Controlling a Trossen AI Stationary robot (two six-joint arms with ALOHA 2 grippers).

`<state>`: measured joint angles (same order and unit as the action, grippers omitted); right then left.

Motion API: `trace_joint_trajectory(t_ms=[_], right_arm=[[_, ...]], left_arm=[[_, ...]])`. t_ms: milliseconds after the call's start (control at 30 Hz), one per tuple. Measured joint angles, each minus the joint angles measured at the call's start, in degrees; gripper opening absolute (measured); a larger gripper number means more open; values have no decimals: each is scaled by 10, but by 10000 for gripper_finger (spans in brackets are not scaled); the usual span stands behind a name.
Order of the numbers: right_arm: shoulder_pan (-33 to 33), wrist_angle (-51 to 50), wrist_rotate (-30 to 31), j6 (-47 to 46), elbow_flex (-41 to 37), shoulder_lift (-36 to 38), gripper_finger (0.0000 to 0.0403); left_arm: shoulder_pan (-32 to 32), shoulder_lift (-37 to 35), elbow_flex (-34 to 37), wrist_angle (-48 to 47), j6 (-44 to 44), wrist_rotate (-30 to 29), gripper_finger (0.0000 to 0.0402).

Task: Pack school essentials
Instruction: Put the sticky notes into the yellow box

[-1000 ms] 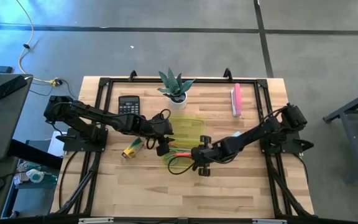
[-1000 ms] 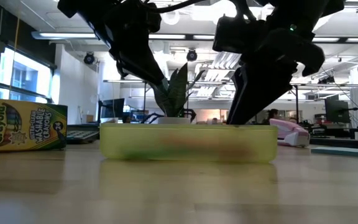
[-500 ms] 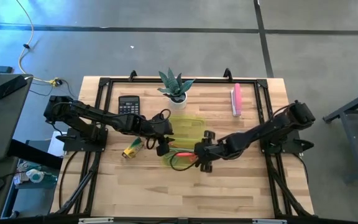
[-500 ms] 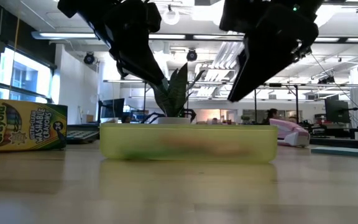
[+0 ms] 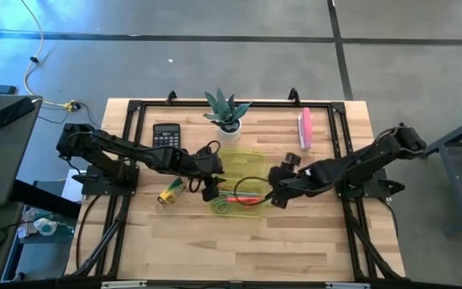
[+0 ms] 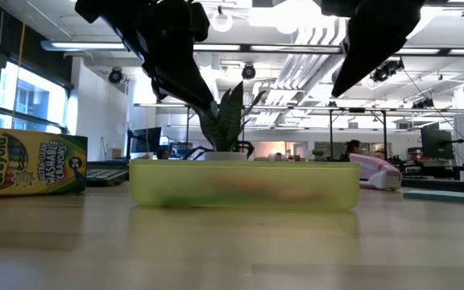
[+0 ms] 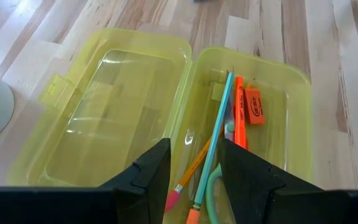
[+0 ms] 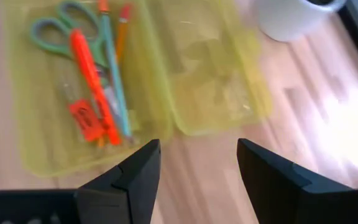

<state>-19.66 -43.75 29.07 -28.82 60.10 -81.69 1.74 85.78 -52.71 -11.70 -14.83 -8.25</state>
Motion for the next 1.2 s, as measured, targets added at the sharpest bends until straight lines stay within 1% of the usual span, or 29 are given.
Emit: trace_joint_trajectory(t_ms=[167,300,400,533,633,767,900,1033,1100,1200], right_arm=[[0,-82,41,-67,0,16,203],[0,-130,53,-118,-7,16,203],[0,-136,45,-146,-38,27,203],[9,-130,18,-191,-94,51,206],[17,-112,6,-215,-127,78,217],[30,-106,-19,-238,-154,105,255],[49,-108,-67,-239,-175,121,316],[64,-112,-113,-252,-188,122,382],[67,-111,-124,-252,-194,122,394],[67,-104,-136,-256,-207,122,392]], left_arm=[[0,0,0,0,0,0,126],[0,0,0,1,0,0,126],[0,0,0,2,0,0,126],[0,0,0,10,0,0,126],[0,0,0,19,0,0,126],[0,0,0,29,0,0,126],[0,0,0,29,0,0,126],[0,0,0,30,0,0,126],[0,0,0,30,0,0,126],[0,0,0,30,0,0,126]])
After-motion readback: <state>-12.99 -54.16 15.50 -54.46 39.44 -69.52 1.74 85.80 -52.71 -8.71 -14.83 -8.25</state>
